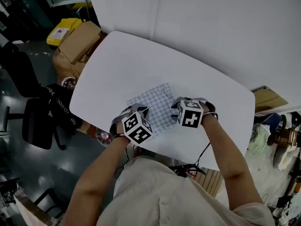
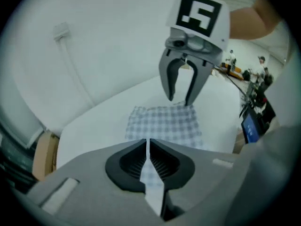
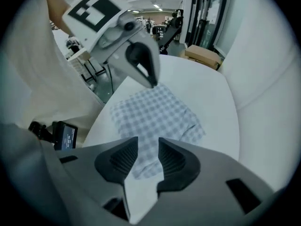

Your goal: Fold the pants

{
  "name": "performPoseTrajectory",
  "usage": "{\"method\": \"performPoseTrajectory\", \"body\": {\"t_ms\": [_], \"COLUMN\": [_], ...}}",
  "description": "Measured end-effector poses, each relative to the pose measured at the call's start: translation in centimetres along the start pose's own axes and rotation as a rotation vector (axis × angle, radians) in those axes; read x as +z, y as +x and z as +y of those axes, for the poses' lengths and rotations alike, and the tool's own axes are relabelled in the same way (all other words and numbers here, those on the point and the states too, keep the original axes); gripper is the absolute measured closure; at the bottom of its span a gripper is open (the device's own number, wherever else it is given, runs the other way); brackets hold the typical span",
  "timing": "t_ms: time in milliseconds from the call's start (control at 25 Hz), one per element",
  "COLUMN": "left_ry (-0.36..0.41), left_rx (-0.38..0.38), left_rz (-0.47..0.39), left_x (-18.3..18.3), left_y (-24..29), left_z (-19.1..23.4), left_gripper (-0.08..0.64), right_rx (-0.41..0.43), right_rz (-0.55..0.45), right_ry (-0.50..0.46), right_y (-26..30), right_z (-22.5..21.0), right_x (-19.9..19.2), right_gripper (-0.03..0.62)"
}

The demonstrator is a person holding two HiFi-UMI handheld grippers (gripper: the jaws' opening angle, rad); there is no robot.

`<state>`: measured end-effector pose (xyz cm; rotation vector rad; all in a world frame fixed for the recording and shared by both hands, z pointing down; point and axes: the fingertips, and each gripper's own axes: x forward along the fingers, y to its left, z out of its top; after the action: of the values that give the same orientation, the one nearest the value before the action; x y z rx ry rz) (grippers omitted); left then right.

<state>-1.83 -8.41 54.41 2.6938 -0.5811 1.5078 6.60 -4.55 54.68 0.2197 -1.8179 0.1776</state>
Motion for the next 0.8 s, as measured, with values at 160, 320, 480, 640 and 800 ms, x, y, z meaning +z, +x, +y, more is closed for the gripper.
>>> {"method": "performPoseTrajectory", "body": {"t_ms": [160, 320, 480, 640, 800], "left_ry": [0.283, 0.391, 0.434, 0.494, 0.497], "left_rx": [-0.015, -0.097, -0.196, -0.246, -0.262], "left_rz": [0.011, 0.016, 0.030, 0.099, 0.135], "left_x": [3.3, 6.2, 8.1, 7.7, 6.6], "left_y": [2.7, 5.7, 9.1, 12.5, 14.4], "left_z": [3.2, 4.8, 4.8, 4.3, 4.2], "left_gripper": [0.532, 0.532, 0.532, 0.532, 0.532], "right_rx": [-0.074, -0.140, -0.168, -0.181, -0.200], "right_rz": [-0.010, -0.051, -0.101, -0.076, -0.013], "right_ry": [0.252, 0.576, 0.777, 0.858, 0.878], "right_y": [0.1, 0.1, 1.4, 3.4, 5.2], "right_z": [1.1, 2.0, 2.8, 2.5, 1.9], "right_x": [-2.3, -4.3, -4.3, -4.1, -5.2], "right_gripper": [0.456, 0.463, 0.468, 0.483, 0.494]}}
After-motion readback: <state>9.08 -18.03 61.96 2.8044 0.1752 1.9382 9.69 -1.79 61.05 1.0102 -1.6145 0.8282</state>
